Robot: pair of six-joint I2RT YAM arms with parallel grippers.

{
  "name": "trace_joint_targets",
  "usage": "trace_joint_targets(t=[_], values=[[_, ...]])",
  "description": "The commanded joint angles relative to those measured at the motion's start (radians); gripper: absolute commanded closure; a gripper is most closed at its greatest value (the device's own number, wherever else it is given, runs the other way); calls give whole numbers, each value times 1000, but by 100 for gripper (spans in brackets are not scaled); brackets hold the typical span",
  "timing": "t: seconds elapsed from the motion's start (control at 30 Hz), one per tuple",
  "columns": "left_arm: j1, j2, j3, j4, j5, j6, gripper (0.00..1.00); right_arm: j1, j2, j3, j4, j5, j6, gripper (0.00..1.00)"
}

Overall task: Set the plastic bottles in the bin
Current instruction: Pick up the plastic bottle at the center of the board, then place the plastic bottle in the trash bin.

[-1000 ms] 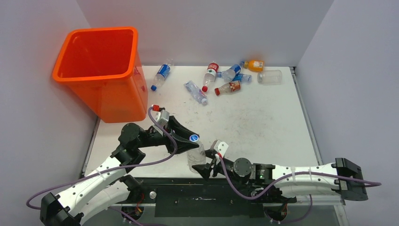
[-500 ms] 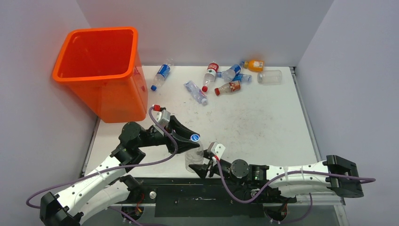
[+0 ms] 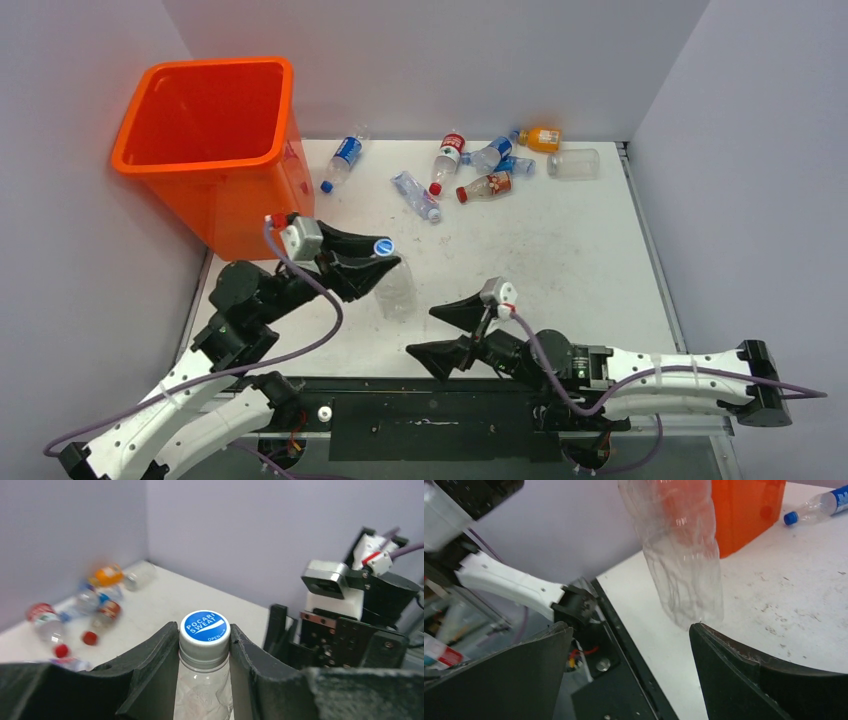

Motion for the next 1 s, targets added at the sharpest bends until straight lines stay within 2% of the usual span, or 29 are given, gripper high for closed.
trace_joint_targets(t=[0.0,0.13,0.3,0.4,0.53,0.7,0.73,0.87,0.97], values=[[-4,-35,185,-71,-304,220,100,9,-128,26,-28,-21,168,10],[-4,29,357,-137,-532,388,100,7,-217,-35,-12,84,169,10],[1,202,591,-163,-915,572,100,0,-237,-137,92,180,186,10],[60,344,787,-234,-972,591,100,-6,-157,-118,47,174,179,10],[223,507,1035,-306,-916,452,100,-6,-69,-119,50,137,174,10],[237,631,1172,-163,-1041,533,100,-2,-14,-173,105,103,243,10],[240,650,1181,-92,-1066,569,100,0,-7,-184,107,101,255,10],[254,696,1138,176,-1127,769,100,9,-2,-236,112,75,304,10],[276,727,1120,256,-1146,814,100,15,-26,-264,89,72,321,10]])
